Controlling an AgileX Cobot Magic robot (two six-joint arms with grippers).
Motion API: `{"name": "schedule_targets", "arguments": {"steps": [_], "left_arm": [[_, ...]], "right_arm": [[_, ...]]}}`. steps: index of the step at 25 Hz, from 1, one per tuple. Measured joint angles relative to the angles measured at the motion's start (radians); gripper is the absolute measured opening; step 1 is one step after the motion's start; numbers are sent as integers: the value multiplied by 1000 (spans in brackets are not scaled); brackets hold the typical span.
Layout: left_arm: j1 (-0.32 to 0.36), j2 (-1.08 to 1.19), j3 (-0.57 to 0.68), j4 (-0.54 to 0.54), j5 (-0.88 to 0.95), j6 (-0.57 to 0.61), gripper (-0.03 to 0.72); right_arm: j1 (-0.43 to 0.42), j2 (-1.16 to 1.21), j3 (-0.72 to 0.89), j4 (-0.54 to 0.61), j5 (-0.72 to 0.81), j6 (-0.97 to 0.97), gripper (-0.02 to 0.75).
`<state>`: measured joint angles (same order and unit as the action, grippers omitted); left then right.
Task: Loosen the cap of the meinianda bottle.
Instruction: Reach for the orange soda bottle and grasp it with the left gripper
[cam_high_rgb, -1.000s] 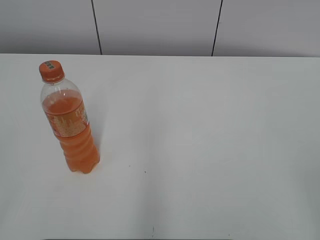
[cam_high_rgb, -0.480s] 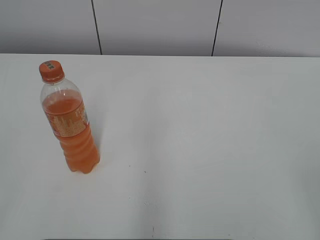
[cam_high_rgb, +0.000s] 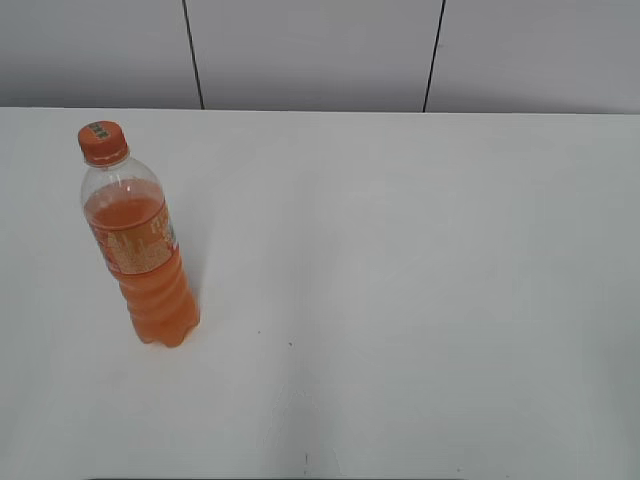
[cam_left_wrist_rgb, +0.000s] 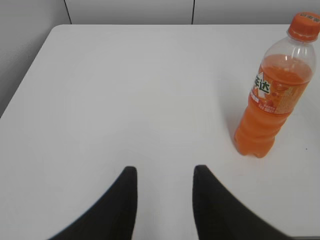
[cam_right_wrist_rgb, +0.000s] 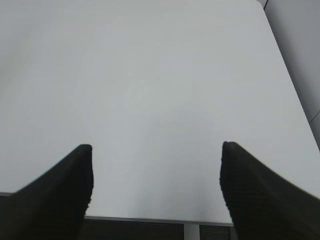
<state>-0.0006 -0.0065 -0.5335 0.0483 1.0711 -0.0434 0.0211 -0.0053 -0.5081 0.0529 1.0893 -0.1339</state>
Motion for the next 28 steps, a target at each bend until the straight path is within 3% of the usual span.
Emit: {"name": "schedule_targets", "arguments": {"steps": [8, 10, 14, 16, 22, 28], "left_arm": [[0, 0, 0, 1, 0, 0, 260], [0, 0, 0, 2, 0, 0, 320], [0, 0, 0, 2, 0, 0, 524], [0, 0, 0, 4, -1, 0, 578], [0, 0, -12, 34, -67, 0, 583], [0, 18, 23, 62, -271, 0, 583]], "right_arm": [[0, 0, 0, 0, 0, 0, 593], [0, 0, 0, 0, 0, 0, 593], [0, 0, 0, 0, 0, 0, 593], [0, 0, 0, 0, 0, 0, 593], [0, 0, 0, 0, 0, 0, 592], [0, 0, 0, 0, 0, 0, 592]]}}
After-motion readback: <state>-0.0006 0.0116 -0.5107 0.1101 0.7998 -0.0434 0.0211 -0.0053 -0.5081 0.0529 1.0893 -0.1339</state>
